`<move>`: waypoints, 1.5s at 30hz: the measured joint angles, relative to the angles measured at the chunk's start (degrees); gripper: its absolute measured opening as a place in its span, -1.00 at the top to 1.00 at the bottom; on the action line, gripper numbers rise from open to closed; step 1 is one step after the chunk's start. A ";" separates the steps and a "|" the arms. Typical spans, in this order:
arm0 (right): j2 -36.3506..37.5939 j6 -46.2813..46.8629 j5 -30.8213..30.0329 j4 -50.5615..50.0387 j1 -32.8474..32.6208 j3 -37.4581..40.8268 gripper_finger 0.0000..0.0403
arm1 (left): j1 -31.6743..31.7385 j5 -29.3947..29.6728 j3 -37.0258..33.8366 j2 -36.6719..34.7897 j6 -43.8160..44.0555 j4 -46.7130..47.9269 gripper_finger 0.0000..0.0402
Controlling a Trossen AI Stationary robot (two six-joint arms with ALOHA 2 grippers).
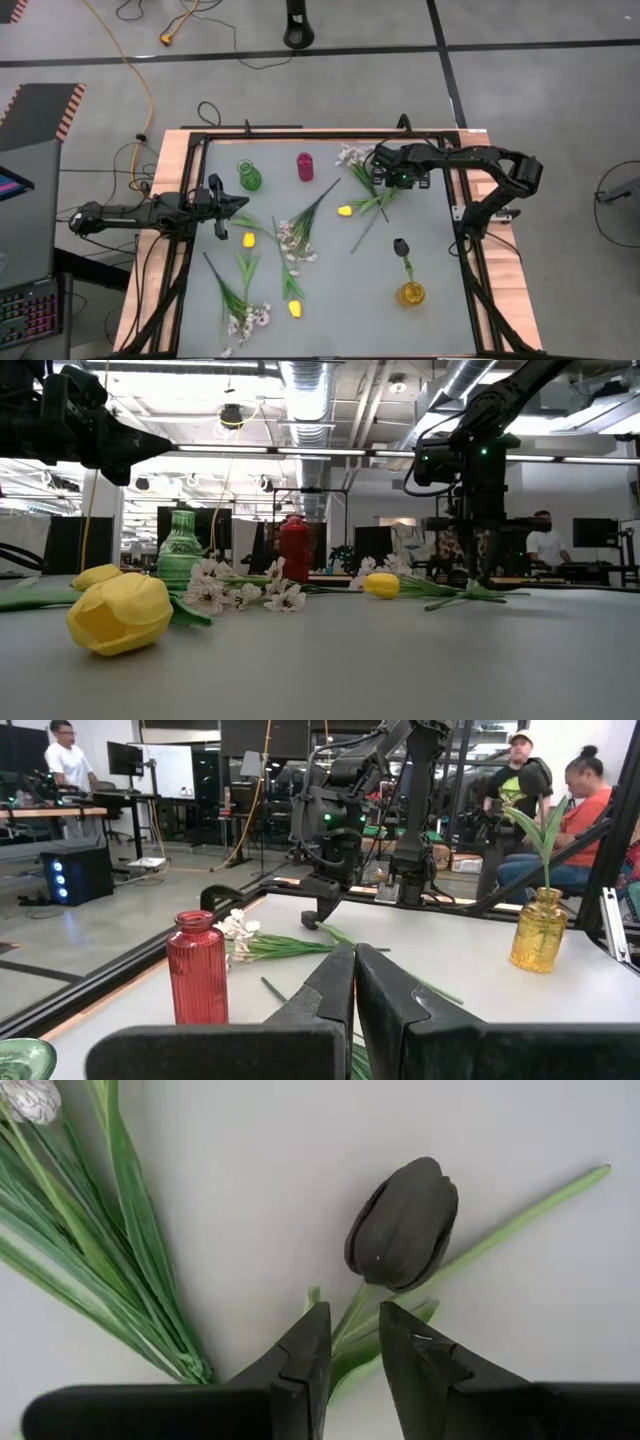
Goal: Sort flowers into vase by color
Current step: Put the right black tulip into the yellow vase
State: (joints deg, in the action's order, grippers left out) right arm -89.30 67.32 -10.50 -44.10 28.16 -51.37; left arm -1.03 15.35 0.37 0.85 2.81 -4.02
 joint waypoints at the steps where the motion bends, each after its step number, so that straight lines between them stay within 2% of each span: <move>1: 0.00 0.31 0.02 0.78 0.00 0.60 0.43 | 0.00 0.00 0.00 0.00 -0.01 -0.01 1.00; 7: -0.04 1.69 0.13 6.63 0.00 4.61 0.43 | 0.02 0.00 0.01 0.01 0.02 0.01 1.00; 20: -0.04 1.43 0.07 8.81 0.50 4.89 0.43 | -0.01 0.00 0.01 0.00 0.02 -0.01 1.00; 37: 0.00 1.26 -0.11 13.10 0.48 7.24 0.86 | 0.01 0.00 0.01 0.01 0.01 0.01 1.00; 45: 0.31 -3.10 -0.07 13.11 0.50 2.79 0.83 | -0.01 0.00 -0.01 0.01 0.01 0.00 1.00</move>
State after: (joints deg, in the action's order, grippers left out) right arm -88.99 64.22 -10.57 -30.98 28.67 -48.58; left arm -1.04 15.35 0.36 0.86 2.83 -4.01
